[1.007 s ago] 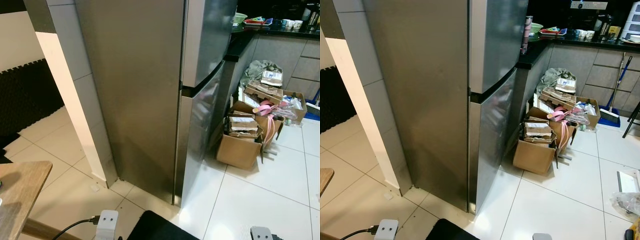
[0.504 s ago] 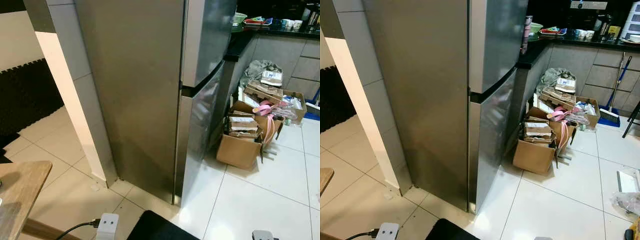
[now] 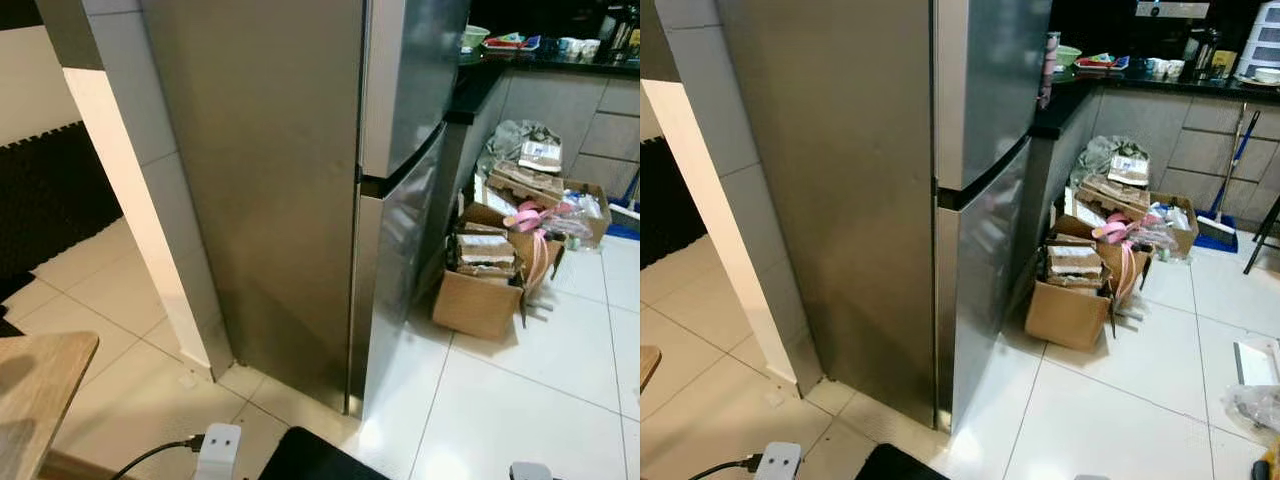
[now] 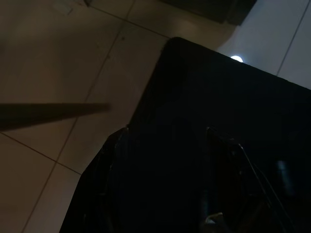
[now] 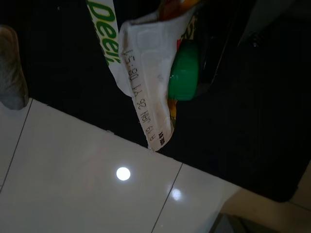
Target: Restocking fridge
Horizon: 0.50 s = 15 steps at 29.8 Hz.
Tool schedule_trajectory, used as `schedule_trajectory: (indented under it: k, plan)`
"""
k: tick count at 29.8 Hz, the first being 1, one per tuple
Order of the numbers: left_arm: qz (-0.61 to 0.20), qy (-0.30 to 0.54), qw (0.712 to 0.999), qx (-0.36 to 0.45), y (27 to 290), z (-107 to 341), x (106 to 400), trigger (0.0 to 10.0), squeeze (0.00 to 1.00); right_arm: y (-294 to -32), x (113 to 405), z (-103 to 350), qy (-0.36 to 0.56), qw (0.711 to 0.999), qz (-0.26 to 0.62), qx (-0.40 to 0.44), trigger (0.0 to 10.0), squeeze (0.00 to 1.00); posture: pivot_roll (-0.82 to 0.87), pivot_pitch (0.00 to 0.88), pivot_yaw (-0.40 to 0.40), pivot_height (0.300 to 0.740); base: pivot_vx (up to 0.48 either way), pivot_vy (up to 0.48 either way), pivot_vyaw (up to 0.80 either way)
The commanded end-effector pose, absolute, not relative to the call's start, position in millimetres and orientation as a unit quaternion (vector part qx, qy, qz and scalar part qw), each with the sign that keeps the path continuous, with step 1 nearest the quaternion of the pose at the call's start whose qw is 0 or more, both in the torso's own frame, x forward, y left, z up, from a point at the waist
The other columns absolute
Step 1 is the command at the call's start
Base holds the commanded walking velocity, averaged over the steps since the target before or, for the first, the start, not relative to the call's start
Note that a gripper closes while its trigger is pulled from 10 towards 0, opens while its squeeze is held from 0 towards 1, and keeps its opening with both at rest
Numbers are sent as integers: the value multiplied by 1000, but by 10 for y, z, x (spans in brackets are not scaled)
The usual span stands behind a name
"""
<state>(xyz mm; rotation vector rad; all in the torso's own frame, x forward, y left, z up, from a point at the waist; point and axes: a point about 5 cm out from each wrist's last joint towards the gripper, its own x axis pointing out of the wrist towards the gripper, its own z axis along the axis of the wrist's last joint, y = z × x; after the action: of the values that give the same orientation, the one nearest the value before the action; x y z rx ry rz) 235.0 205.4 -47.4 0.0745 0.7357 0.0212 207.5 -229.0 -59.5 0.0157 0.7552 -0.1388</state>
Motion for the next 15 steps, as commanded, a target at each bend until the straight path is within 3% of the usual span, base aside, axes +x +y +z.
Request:
schedule_trajectory:
  k: [1,15]
  plan:
    - [8,363,931,41,2060,-488,2329,10000,0,-2291,2034,-619,373,925,-73,12,10000,0,-74,109,-15,740,304,0,0]
    - [6,361,931,46,2086,-472,2346,10000,0,-2292,2023,-626,374,924,-77,16,10000,0,-75,106,-6,740,306,0,0]
